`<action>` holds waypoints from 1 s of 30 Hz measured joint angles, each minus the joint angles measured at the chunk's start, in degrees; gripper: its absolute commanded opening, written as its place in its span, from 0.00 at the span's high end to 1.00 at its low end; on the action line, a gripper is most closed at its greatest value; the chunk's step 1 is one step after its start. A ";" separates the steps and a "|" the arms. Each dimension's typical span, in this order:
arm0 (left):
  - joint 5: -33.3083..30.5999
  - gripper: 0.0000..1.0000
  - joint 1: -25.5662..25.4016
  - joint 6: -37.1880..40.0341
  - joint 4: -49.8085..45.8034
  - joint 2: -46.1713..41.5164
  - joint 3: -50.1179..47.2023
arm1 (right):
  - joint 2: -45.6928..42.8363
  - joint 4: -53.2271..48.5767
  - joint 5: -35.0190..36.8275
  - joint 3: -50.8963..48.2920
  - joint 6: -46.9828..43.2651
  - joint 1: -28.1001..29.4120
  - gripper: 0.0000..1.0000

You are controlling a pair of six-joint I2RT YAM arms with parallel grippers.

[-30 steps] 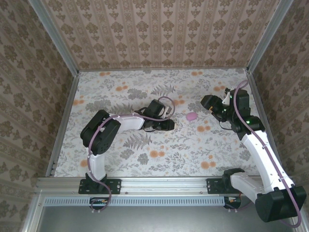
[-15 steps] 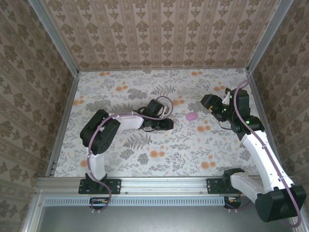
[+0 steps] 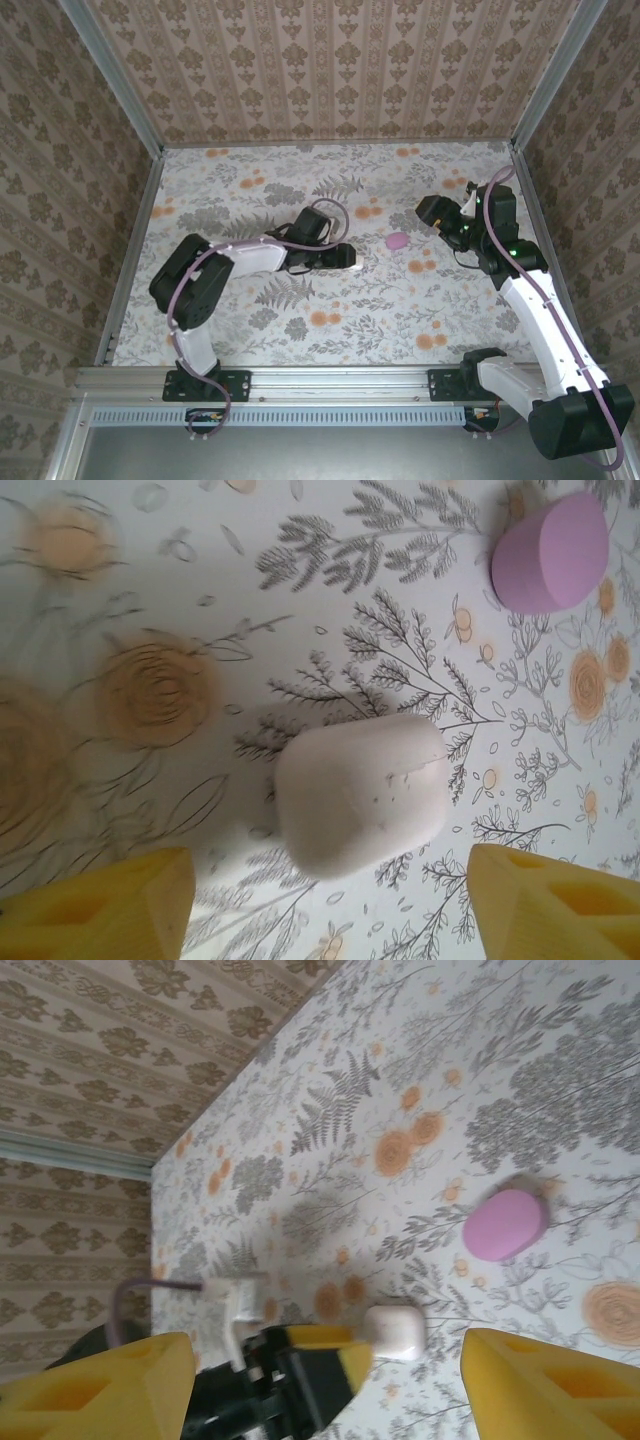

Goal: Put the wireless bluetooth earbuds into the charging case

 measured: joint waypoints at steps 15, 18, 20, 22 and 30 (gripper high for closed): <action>-31.54 0.00 7.48 11.28 0.46 -32.44 -14.38 | -2.75 3.93 23.45 -10.23 -23.69 0.00 0.00; -34.21 0.00 13.66 13.20 -0.96 -37.42 -16.55 | -1.16 7.72 26.12 -15.26 -26.29 0.00 0.00; -35.12 0.00 17.90 14.40 -1.73 -40.41 -18.16 | 0.74 9.33 26.93 -16.31 -27.43 0.00 0.00; -35.80 0.00 21.90 15.91 -2.29 -43.01 -19.85 | 3.34 11.93 27.41 -16.35 -28.37 0.00 0.00; -34.58 0.00 31.32 25.29 -2.29 -46.66 -25.70 | 17.53 26.73 27.30 -19.19 -35.58 0.02 0.00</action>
